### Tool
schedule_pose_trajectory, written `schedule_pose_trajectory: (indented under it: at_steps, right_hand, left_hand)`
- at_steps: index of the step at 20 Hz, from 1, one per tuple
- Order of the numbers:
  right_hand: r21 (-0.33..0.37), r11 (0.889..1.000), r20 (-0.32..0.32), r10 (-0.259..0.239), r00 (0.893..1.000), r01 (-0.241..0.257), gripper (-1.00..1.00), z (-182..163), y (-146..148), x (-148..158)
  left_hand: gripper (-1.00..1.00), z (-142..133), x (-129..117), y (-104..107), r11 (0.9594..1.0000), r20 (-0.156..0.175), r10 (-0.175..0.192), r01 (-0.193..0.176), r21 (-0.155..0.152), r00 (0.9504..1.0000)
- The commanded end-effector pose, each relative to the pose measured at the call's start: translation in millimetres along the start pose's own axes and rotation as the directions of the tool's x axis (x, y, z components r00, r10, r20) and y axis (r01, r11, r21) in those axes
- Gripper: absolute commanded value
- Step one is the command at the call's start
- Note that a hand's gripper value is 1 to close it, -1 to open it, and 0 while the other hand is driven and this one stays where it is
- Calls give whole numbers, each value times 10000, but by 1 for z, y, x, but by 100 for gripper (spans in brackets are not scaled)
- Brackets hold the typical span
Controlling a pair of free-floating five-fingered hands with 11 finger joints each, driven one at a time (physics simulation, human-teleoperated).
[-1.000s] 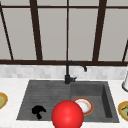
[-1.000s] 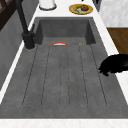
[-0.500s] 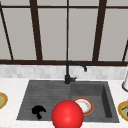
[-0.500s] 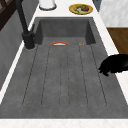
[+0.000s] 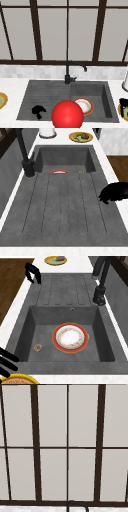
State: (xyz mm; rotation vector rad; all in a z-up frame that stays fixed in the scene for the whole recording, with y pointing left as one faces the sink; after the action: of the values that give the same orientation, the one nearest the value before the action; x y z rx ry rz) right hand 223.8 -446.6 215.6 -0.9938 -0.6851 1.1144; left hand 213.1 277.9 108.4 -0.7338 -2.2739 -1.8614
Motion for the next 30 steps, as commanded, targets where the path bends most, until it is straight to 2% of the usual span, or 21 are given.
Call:
schedule_pose_trajectory:
  at_steps: [1,4,9,11,16,19,20,21,22,23,24,25,28,29,30]
  right_hand:
    - [-114,9993,418,347,9985,-342,-100,14,17,20]
    - [-298,9992,542,285,9981,-269,-100,25,31,38]
    - [-329,9992,656,249,9975,-228,-100,43,38,68]
    - [-369,9993,671,61,9977,-36,-100,49,41,77]
    - [-1012,9948,616,4,9981,59,-100,70,53,93]
    - [-843,9960,686,-237,9974,295,-100,73,54,100]
    - [-633,9970,466,-407,9981,436,-100,70,48,96]
    - [-482,9985,676,-209,9975,242,-100,70,55,102]
    - [-533,9979,660,-328,9973,364,-100,70,52,99]
    - [-539,9981,715,-273,9971,312,0,70,53,101]
    - [-588,9980,749,-181,9970,226,0,71,52,102]
    - [-611,9978,753,-208,9969,254,0,71,52,102]
    - [-660,9973,754,-279,9968,329,0,71,52,103]
    - [-671,9971,754,-294,9967,345,0,71,52,103]
    - [-681,9970,753,-307,9967,358,0,71,52,103]
  left_hand:
    - [0,0,0,0,10000,0,0,0,0,10000]
    - [0,0,0,0,10000,0,0,0,0,10000]
    - [0,0,0,0,10000,0,0,0,0,10000]
    - [0,0,0,0,10000,0,0,0,0,10000]
    - [0,0,0,0,10000,0,0,0,0,10000]
    - [0,0,0,0,10000,0,0,0,0,10000]
    - [0,0,0,0,10000,0,0,0,0,10000]
    - [0,0,0,0,10000,0,0,0,0,10000]
    - [0,0,0,0,10000,0,0,0,0,10000]
    - [-100,0,0,0,10000,3,-24,24,-7,10000]
    - [-100,2,0,-1,9999,-166,-10,12,146,9999]
    - [-100,4,2,1,9998,-179,42,-38,192,9998]
    - [-100,1,1,0,9997,-481,32,-21,233,9988]
    - [-100,9,-3,6,9996,-553,66,-51,265,9984]
    - [-100,16,-7,12,9997,-457,119,-109,212,9989]
